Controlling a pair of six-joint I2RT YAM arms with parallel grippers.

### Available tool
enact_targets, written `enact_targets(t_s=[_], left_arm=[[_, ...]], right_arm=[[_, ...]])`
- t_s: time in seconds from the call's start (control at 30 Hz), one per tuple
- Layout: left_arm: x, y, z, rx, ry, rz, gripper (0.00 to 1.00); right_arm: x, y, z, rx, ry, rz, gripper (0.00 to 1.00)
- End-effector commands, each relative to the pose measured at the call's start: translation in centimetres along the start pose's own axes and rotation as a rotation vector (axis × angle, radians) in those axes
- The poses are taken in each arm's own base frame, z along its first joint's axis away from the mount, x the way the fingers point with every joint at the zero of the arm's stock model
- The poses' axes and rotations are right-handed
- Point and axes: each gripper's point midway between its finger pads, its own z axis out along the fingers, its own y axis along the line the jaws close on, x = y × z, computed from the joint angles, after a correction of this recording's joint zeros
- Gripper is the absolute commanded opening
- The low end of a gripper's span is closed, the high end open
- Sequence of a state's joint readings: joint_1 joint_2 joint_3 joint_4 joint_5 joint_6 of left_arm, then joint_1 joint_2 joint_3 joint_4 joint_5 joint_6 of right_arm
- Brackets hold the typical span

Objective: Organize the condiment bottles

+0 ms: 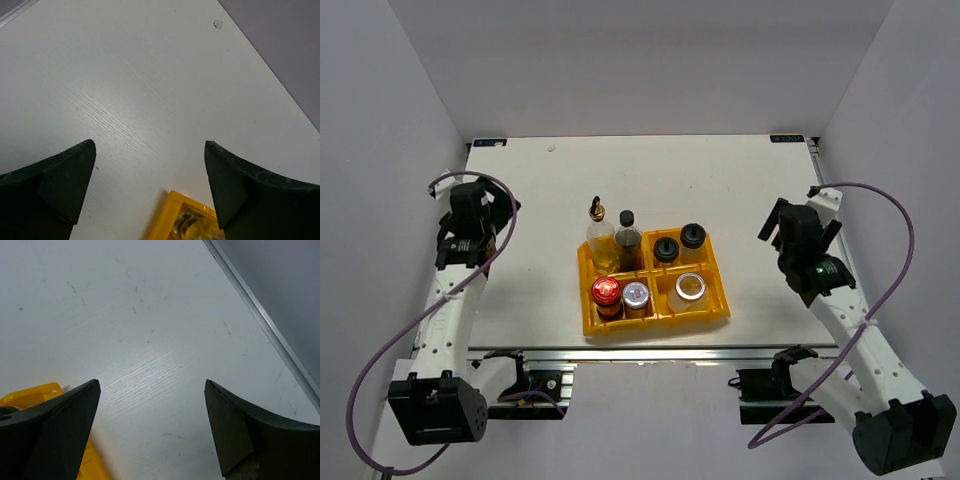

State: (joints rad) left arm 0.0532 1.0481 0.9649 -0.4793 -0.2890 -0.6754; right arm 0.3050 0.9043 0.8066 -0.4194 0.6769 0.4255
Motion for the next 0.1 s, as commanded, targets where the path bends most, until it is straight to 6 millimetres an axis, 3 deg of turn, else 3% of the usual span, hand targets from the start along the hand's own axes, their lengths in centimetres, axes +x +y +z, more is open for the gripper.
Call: enact_targets(t_s=[0.0,0.07], left_arm=[[-0.44,-0.25,-0.24,0.031,-0.023,0.016,0.98],[-0.61,-0.10,-0.21,0.022,-0.032,0.017,0.98]], right_arm=[[-1.84,1.54,-0.26,-0.101,-0.088,0.018,0.89],[-2.21,1.75,-0.42,-0.115,-0.103,0.029,0.89]])
